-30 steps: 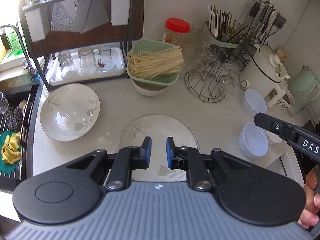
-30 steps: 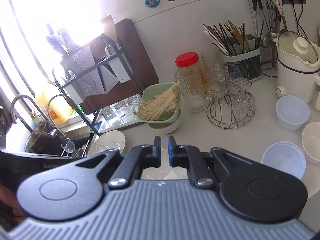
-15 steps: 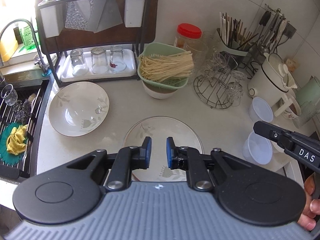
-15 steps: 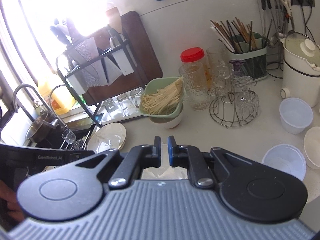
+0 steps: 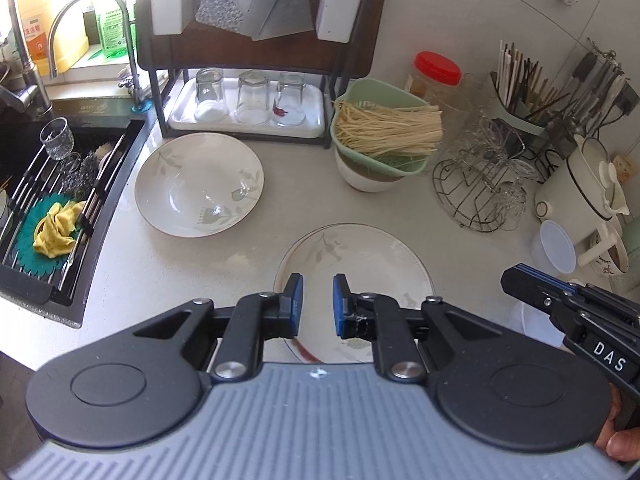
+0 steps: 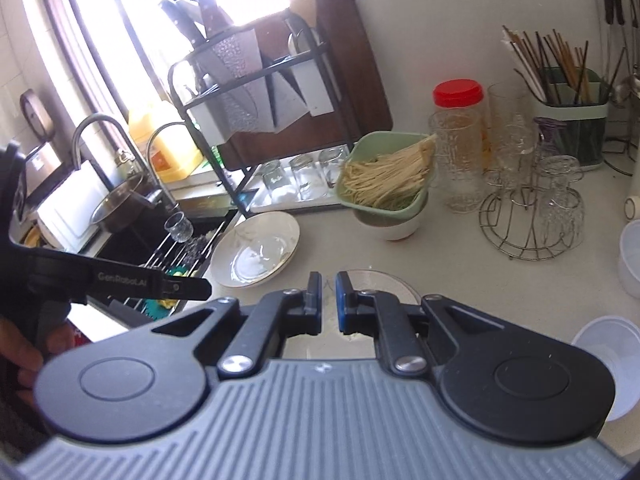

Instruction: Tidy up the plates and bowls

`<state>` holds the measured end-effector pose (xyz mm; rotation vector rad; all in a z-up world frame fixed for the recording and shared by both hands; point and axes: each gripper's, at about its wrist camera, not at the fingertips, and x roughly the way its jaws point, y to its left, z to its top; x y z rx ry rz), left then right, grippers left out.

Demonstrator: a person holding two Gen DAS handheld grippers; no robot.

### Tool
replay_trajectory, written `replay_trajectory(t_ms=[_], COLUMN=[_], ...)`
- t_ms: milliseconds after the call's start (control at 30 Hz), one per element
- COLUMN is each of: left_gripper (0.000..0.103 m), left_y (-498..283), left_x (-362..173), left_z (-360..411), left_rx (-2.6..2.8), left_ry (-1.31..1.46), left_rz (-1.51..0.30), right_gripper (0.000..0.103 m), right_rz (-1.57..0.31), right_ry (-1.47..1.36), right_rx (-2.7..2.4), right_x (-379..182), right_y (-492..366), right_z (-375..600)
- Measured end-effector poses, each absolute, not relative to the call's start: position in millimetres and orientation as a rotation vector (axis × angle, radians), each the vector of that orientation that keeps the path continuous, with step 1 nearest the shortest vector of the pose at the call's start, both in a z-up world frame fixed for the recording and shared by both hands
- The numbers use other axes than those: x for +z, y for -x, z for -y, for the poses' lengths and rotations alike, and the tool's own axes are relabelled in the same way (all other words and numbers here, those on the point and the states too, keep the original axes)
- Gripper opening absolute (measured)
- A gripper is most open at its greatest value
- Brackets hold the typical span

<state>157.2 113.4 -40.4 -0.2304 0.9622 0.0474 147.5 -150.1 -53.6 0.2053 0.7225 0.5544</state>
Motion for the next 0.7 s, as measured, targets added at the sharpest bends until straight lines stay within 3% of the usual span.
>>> replay_trajectory(t_ms=[367, 533, 700], left_gripper=[0.017, 0.028, 0.028], left_y=[-160.8, -166.9, -176.0], left_x=[-52.6, -54.8, -60.0], left_z=[-127.0, -134.0, -144.7], left_rx=[0.096, 0.105, 0.091], left_ry=[0.277, 0.29, 0.279], left_rz=[-0.973, -0.97, -0.991], right_gripper=[0.011, 0.011, 0.012], right_rz=[-0.745, -0.757, -0.793], right_ry=[-0.183, -0.174, -0.163], right_rx=[0.595, 0.588, 0.578], right_x=[-61.0, -64.1, -69.0], right_y=[-153.4, -159.5, -165.7], right_z=[138.7, 135.0, 123.2])
